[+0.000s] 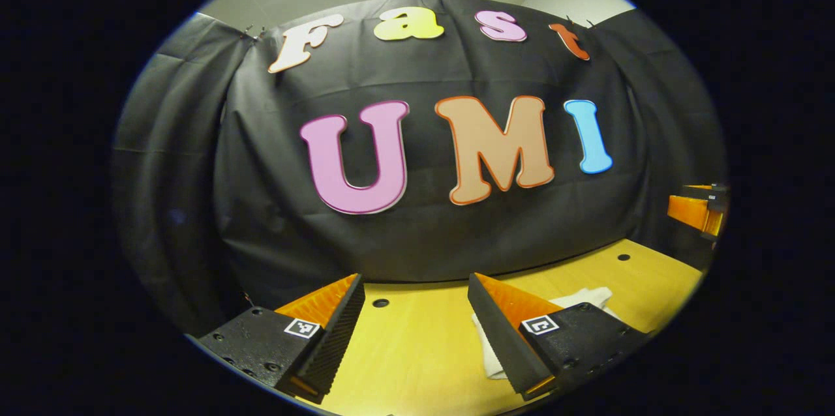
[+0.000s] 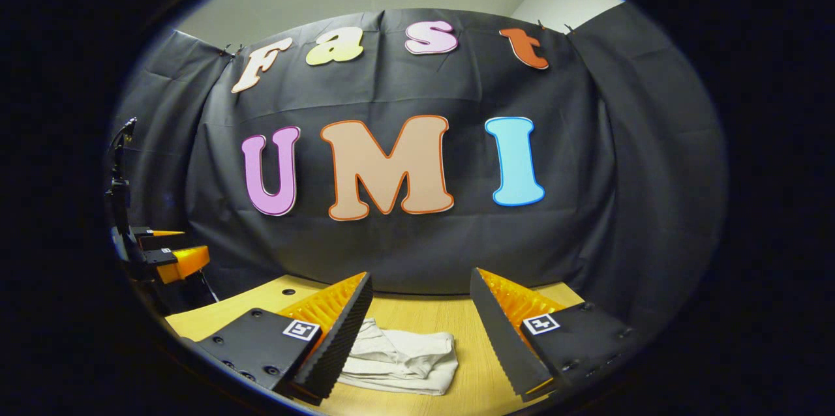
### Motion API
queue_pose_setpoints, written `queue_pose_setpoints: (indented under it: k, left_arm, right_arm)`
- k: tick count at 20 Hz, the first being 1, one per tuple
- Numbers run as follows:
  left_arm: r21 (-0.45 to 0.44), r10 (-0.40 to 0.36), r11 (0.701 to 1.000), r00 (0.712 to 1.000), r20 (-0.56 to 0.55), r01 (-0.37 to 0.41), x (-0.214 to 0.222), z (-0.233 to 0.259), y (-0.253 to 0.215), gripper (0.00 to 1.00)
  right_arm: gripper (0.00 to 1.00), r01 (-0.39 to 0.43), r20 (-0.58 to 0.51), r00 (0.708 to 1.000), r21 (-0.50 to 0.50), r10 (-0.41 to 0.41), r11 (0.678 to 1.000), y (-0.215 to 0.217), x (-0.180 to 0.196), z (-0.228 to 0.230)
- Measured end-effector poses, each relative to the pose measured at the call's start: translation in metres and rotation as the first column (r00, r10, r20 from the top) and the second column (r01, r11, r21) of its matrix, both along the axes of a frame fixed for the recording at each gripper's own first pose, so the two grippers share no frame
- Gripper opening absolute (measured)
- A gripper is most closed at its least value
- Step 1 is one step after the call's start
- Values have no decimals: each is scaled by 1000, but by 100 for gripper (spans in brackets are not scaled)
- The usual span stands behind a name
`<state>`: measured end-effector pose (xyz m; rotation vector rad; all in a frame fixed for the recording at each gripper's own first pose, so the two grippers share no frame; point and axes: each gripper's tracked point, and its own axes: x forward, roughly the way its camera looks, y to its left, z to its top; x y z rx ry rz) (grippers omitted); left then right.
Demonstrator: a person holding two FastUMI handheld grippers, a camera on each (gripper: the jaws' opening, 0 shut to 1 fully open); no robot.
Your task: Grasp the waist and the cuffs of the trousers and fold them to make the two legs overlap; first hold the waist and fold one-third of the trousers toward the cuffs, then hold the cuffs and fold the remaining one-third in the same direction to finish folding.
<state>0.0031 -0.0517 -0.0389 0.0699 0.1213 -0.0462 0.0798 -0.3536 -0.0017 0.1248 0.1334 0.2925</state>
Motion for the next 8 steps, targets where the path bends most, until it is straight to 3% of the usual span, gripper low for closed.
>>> queue_pose_setpoints:
  k: [3,5,8]
  left_arm:
    - [-56,15,998,1000,-7,-15,-4,4,10,95]
    - [-93,33,995,999,4,-33,-9,6,13,100]
    - [-103,43,994,999,22,-41,-6,11,19,95]
  right_arm:
    - [93,16,7,1000,-6,-16,1000,2,-2,3]
    - [97,35,25,999,-23,-34,999,0,-3,5]
    - [97,37,49,998,-52,-34,998,1,-7,8]
